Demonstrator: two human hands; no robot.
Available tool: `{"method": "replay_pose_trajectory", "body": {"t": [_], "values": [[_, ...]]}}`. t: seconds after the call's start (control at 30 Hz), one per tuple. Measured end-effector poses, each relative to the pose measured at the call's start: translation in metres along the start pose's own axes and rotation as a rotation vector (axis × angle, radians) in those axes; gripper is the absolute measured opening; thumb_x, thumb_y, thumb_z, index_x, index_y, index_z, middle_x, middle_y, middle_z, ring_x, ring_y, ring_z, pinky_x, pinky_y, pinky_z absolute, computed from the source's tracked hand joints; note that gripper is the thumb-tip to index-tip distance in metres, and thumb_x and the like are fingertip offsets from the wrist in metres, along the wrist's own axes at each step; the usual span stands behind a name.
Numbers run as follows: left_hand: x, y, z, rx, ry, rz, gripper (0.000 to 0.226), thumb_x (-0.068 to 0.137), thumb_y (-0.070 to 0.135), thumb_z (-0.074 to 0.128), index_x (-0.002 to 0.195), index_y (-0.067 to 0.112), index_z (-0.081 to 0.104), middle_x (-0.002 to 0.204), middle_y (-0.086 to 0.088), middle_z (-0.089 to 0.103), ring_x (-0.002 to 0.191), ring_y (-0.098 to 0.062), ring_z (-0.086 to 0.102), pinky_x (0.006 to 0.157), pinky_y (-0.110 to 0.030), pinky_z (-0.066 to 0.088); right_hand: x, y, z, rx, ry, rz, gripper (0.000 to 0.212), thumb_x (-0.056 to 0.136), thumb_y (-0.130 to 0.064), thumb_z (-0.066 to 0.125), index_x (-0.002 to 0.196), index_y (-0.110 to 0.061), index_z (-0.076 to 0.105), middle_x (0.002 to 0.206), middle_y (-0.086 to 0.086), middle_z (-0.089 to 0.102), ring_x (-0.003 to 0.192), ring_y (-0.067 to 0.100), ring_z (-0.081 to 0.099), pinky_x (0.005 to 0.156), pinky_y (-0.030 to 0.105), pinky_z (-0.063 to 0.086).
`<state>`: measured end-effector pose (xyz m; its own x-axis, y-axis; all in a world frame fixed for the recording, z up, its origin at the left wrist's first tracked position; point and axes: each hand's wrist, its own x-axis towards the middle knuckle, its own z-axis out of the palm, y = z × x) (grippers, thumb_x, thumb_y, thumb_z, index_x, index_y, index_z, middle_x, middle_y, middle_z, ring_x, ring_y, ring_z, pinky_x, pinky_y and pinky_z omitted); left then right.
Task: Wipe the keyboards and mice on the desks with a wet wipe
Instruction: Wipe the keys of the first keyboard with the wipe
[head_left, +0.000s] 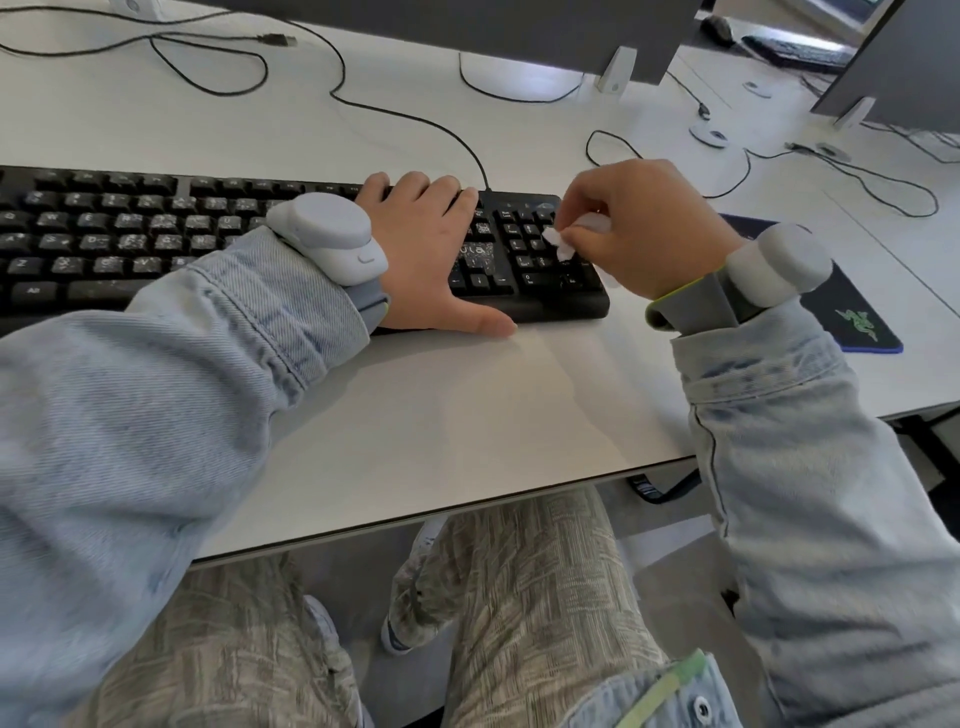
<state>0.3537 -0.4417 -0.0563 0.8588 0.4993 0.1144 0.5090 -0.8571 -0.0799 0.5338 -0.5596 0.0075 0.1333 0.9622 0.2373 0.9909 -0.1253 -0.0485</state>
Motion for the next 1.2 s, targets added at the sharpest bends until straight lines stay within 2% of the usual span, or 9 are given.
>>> {"method": "replay_pose_trajectory", "body": {"t": [0.1, 0.2, 0.47, 0.6, 0.73, 0.83, 0.93, 1.13, 1.2], "values": [[0.001, 0.000, 0.001, 0.005, 0.008, 0.000, 0.144, 0.047, 0.106, 0.014, 0.151, 0.008, 0.027, 0.149, -0.006, 0.038, 0.133, -0.031, 0.039, 0.112, -0.050, 0.029, 0.001, -0.016, 0.009, 0.101, 0.065, -0.031, 0.020, 0.085, -0.020, 0.060, 0.101, -0.016, 0.070, 0.088, -0.007, 0.065, 0.080, 0.007, 0.052, 0.073, 0.014, 0.032], [0.001, -0.001, 0.000, 0.002, 0.010, -0.002, 0.143, 0.047, 0.106, 0.014, 0.151, 0.008, 0.027, 0.148, -0.005, 0.039, 0.133, -0.031, 0.039, 0.111, -0.050, 0.030, 0.002, -0.023, 0.018, 0.127, 0.051, -0.051, 0.018, 0.083, -0.021, 0.060, 0.096, -0.017, 0.073, 0.091, -0.006, 0.070, 0.085, 0.012, 0.059, 0.077, 0.018, 0.039], [0.000, 0.001, -0.001, -0.002, 0.004, -0.004, 0.143, 0.047, 0.105, 0.014, 0.152, 0.008, 0.026, 0.148, -0.005, 0.038, 0.133, -0.030, 0.038, 0.113, -0.050, 0.028, -0.009, 0.003, 0.010, 0.031, -0.006, 0.036, 0.017, 0.085, -0.013, 0.055, 0.091, -0.014, 0.072, 0.077, -0.008, 0.057, 0.077, 0.012, 0.051, 0.072, 0.019, 0.031], [0.000, 0.001, -0.001, 0.003, 0.007, -0.006, 0.142, 0.048, 0.104, 0.016, 0.151, 0.008, 0.027, 0.148, -0.005, 0.039, 0.132, -0.030, 0.039, 0.113, -0.049, 0.027, -0.010, 0.013, 0.007, 0.037, 0.065, 0.099, 0.018, 0.084, -0.014, 0.055, 0.090, -0.014, 0.072, 0.081, -0.003, 0.065, 0.077, 0.013, 0.051, 0.073, 0.020, 0.033], [-0.001, 0.002, -0.002, 0.003, 0.000, -0.012, 0.142, 0.048, 0.104, 0.017, 0.151, 0.008, 0.026, 0.150, -0.005, 0.038, 0.135, -0.030, 0.037, 0.114, -0.049, 0.026, -0.005, -0.008, 0.010, 0.157, 0.129, 0.028, 0.013, 0.084, -0.022, 0.061, 0.089, -0.016, 0.072, 0.081, -0.005, 0.066, 0.075, 0.009, 0.052, 0.070, 0.019, 0.033], [-0.001, 0.002, -0.003, -0.004, -0.001, -0.013, 0.141, 0.048, 0.105, 0.017, 0.150, 0.008, 0.028, 0.149, -0.006, 0.039, 0.135, -0.030, 0.038, 0.114, -0.050, 0.027, 0.000, -0.024, 0.021, 0.195, 0.085, -0.023, 0.015, 0.083, -0.032, 0.066, 0.087, -0.018, 0.071, 0.079, -0.006, 0.066, 0.076, 0.010, 0.054, 0.066, 0.020, 0.034], [-0.002, 0.001, -0.003, -0.001, -0.014, -0.015, 0.142, 0.048, 0.105, 0.017, 0.152, 0.008, 0.025, 0.152, -0.005, 0.036, 0.137, -0.029, 0.036, 0.115, -0.049, 0.026, -0.001, -0.022, 0.025, 0.185, 0.050, -0.026, 0.013, 0.082, -0.032, 0.068, 0.086, -0.020, 0.070, 0.073, -0.011, 0.061, 0.074, 0.009, 0.052, 0.064, 0.020, 0.033], [-0.001, 0.001, -0.003, -0.001, -0.016, -0.009, 0.143, 0.048, 0.104, 0.017, 0.153, 0.008, 0.023, 0.153, -0.006, 0.035, 0.137, -0.030, 0.035, 0.115, -0.048, 0.025, -0.014, 0.013, 0.014, 0.123, -0.001, 0.097, 0.011, 0.084, -0.029, 0.068, 0.084, -0.018, 0.069, 0.062, -0.016, 0.049, 0.062, 0.005, 0.047, 0.056, 0.014, 0.031], [-0.001, 0.001, -0.002, 0.004, -0.019, -0.006, 0.142, 0.050, 0.104, 0.018, 0.154, 0.008, 0.022, 0.153, -0.006, 0.034, 0.137, -0.030, 0.035, 0.115, -0.048, 0.025, -0.018, 0.021, 0.011, 0.095, 0.005, 0.147, 0.014, 0.084, -0.031, 0.068, 0.084, -0.017, 0.069, 0.064, -0.014, 0.051, 0.064, 0.009, 0.047, 0.059, 0.023, 0.030]]}}
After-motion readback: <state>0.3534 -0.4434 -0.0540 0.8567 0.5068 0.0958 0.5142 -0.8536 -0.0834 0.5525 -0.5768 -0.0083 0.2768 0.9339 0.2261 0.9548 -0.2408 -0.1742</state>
